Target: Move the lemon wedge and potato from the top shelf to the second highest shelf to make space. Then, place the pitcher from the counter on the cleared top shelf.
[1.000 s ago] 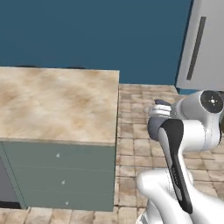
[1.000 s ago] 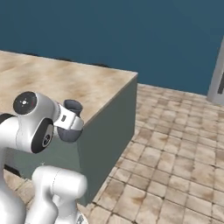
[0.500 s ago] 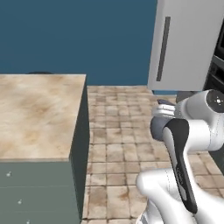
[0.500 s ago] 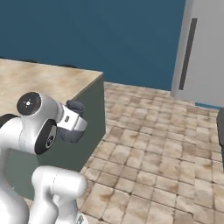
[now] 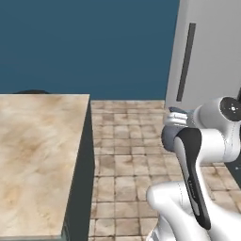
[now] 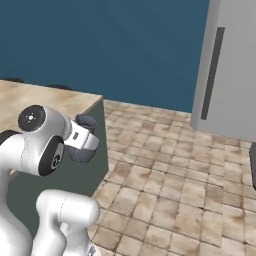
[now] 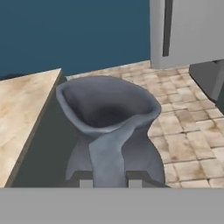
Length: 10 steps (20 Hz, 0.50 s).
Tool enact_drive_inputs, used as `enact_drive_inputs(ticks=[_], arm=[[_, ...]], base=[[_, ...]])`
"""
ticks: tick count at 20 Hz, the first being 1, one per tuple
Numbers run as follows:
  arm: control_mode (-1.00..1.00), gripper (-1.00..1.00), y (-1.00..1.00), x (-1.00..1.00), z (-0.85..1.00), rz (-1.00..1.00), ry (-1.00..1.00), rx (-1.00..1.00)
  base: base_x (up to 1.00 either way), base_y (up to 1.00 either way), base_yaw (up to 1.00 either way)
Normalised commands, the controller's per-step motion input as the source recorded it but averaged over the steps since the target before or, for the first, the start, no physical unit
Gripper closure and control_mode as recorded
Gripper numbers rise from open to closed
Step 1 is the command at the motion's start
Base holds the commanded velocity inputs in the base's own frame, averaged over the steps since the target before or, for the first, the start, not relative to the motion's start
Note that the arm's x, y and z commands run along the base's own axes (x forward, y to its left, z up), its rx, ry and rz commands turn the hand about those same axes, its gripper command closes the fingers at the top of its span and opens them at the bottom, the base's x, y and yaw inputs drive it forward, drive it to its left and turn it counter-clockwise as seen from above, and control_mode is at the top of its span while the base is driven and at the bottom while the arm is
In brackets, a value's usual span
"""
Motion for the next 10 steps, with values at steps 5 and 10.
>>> enact_drive_inputs(ticks=[5, 10], arm=[[1.0, 1.0, 0.0, 0.0, 0.0, 0.0, 0.0, 0.0], [1.0, 1.0, 0.0, 0.0, 0.0, 0.0, 0.0, 0.0]], base=[[1.0, 0.0, 0.0], [1.0, 0.0, 0.0]])
